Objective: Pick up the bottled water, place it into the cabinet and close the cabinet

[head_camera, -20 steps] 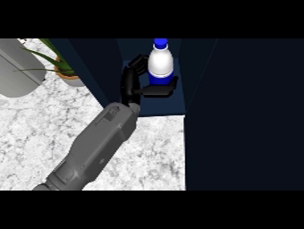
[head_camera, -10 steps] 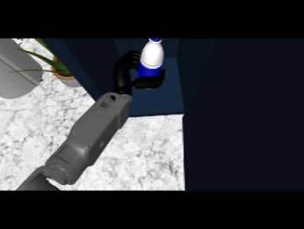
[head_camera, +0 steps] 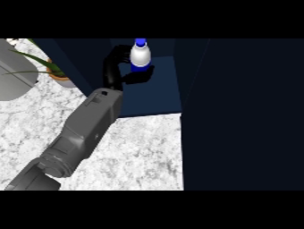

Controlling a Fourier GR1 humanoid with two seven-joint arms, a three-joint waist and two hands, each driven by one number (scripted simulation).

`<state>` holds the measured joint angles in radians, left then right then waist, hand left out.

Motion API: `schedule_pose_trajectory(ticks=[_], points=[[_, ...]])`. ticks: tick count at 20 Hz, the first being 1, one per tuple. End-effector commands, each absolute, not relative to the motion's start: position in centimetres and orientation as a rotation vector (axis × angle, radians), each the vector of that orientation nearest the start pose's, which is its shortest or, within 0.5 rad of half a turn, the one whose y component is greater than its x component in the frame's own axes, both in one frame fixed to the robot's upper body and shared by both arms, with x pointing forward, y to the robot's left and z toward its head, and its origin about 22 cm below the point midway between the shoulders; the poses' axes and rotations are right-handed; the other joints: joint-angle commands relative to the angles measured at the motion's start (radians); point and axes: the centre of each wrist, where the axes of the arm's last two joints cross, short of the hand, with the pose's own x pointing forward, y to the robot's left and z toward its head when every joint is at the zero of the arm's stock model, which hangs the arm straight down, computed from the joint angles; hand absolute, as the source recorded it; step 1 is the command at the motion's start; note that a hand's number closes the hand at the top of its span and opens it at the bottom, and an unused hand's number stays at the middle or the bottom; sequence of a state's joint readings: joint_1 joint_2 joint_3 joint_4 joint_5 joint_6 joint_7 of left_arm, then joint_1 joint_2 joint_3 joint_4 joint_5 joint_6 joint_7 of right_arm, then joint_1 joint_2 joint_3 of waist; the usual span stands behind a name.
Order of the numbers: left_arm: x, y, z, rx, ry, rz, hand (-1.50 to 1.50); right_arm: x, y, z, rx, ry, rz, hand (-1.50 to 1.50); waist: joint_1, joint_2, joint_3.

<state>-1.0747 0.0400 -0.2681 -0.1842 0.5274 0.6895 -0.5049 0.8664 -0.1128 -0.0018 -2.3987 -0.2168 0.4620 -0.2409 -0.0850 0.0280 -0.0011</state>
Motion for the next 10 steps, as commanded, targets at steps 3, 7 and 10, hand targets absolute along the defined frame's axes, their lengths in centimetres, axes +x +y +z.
schedule_pose_trajectory(ticks=[3,7,10], points=[[42.7,11.6,2.0,0.621,-1.692,-0.02,-1.5,5.1,-27.1,10.7,0.247,-1.881,0.154,-1.5,-0.005,0.01,-0.001],[43.1,11.4,2.7,0.649,-1.691,-0.014,-1.5,4.7,-27.4,10.4,0.265,-1.869,0.173,-1.5,-0.023,0.011,-0.001],[43.5,12.2,3.3,0.548,-1.716,0.004,-1.5,4.4,-27.6,10.4,0.289,-1.862,0.167,-1.5,-0.021,0.011,-0.002]])
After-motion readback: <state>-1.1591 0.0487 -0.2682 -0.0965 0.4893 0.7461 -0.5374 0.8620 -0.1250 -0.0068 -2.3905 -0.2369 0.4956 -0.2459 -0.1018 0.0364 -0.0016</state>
